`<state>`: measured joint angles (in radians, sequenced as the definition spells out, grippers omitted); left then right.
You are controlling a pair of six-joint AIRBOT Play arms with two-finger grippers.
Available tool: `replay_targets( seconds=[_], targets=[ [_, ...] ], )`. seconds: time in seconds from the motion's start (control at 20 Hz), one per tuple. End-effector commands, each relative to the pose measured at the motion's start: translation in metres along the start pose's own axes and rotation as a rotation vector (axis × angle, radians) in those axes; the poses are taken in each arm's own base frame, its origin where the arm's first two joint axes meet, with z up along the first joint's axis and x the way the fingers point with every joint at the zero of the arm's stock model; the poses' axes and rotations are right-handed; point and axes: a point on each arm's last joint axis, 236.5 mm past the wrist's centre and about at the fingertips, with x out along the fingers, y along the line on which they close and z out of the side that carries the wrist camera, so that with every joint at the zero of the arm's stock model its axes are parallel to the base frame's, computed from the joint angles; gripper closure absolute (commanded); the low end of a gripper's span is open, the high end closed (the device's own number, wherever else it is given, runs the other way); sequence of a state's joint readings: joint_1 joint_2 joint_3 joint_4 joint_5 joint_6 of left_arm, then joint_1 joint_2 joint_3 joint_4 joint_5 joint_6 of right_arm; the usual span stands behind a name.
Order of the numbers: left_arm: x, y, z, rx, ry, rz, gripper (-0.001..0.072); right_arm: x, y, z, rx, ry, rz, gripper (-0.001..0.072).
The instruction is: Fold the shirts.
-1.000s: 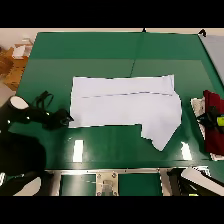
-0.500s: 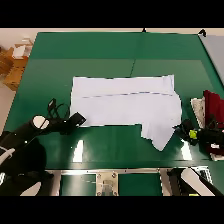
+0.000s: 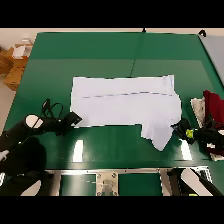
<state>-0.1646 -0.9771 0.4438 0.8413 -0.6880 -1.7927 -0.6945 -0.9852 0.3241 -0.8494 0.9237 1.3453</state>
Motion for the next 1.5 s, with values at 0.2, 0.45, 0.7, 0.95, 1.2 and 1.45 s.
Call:
replay_targets(
  seconds=[0.2, 0.45, 0.7, 0.95, 1.2, 1.45],
  targets=[
    [0.01, 0.007, -0.018, -0.105, 0.009, -0.042, 0.006, 0.001, -0.001, 0.001, -0.017, -0.005, -0.005, 0.0402],
    [0.045, -0.008, -0.009, -0.187, -0.157, -0.062, 0.006, 0.001, -0.002, 0.005, -0.016, -0.022, -0.007, 0.0402],
    [0.048, -0.004, 0.014, -0.164, -0.254, -0.059, 0.0592, 0.001, 0.0, 0.001, -0.018, -0.006, -0.004, 0.0258],
    [0.045, -0.006, 0.022, -0.165, -0.289, -0.07, 0.0593, 0.002, 0.002, -0.011, -0.019, 0.042, 0.008, 0.0246],
    [0.05, -0.003, -0.001, -0.175, -0.193, -0.048, 0.019, 0.002, 0.003, -0.014, -0.021, 0.056, 0.01, 0.0246],
    [0.045, -0.007, 0.021, -0.218, -0.283, -0.083, 0.0195, 0.003, 0.003, -0.017, -0.016, 0.06, 0.011, 0.0246]
  ],
)
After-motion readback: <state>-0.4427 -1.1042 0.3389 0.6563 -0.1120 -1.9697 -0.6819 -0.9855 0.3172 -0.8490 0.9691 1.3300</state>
